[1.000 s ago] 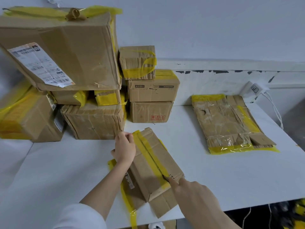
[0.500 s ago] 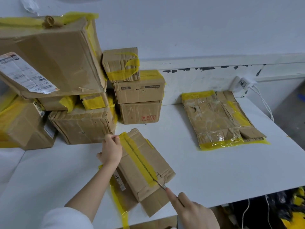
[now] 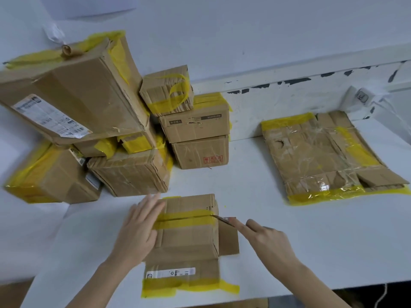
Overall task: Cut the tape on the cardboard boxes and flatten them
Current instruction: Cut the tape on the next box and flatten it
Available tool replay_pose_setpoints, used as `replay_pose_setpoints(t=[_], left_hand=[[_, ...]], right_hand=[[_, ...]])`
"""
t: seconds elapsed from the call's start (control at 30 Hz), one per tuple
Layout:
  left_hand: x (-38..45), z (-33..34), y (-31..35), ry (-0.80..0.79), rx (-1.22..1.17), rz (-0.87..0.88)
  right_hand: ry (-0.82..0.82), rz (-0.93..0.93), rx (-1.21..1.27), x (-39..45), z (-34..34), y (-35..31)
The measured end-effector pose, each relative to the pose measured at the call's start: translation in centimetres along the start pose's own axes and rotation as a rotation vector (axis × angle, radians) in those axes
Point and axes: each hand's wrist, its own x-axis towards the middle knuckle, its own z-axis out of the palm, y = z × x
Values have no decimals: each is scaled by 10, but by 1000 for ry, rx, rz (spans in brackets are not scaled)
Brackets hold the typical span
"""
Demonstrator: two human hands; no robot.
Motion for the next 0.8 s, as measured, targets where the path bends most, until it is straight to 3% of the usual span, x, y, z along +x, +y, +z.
replay_pose_setpoints(t=[0.1,0.17,0.27,0.33,0.43,0.8], left_hand=[[17,5,-4,-130,-93,78],[19,13,-4,-184,-59,20],[14,18,6,-163,-15,-109],[11,20,17,-160,8,-214],[10,21,27,-138,15,-292],[12,21,26,-161,-3,-319]], right_hand=[[-220,57,76,12,-1,4],[-190,84,144,10,12,13],[-137,319,521,12,14,23],[-128,362,657,18,12,22],[-185,363,600,34,9,14],[-286,311,412,57,6,4]])
